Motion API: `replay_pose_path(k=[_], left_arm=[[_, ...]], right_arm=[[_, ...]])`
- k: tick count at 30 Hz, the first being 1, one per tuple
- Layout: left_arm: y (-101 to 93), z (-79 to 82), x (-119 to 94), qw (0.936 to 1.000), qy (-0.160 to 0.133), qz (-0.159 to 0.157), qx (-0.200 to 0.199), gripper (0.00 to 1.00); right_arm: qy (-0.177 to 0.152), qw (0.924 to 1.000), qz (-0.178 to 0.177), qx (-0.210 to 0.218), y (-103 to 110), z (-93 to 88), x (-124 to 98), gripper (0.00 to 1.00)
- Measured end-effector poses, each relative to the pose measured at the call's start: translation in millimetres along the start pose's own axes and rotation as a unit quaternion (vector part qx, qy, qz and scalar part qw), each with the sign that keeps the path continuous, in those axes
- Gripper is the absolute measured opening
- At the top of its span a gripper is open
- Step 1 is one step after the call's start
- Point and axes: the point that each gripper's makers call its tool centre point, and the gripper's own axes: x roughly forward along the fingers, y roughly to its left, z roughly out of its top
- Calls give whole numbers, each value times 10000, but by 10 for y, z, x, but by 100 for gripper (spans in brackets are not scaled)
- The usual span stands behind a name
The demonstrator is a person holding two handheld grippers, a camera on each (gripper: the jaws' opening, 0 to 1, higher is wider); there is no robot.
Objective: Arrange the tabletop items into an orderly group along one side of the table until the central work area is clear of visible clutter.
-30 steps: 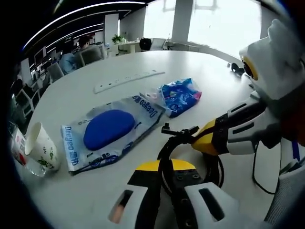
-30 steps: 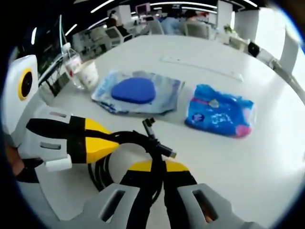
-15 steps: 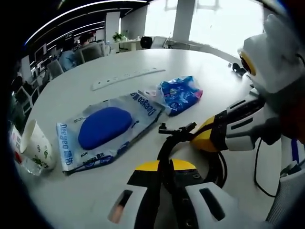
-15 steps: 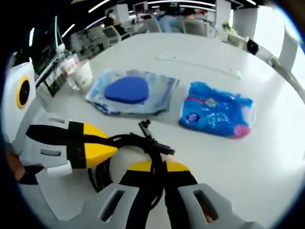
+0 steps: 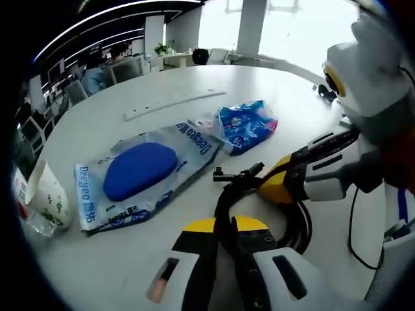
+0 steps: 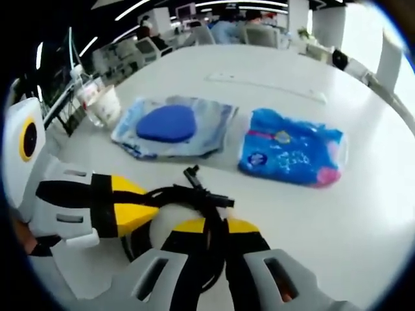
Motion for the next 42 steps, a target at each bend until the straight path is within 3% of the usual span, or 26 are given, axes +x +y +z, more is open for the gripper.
replay_pose_path(k=[24,42], left_arm=[[-14,-22,-15,9999,95,-3,-41,9],[-94,-44,-28,9998,148,-39,-111,10]], right_arm=[[-63,9999,97,-17,-5,39,21,8],[9,9996,-13,-264,-31,58,33,9]])
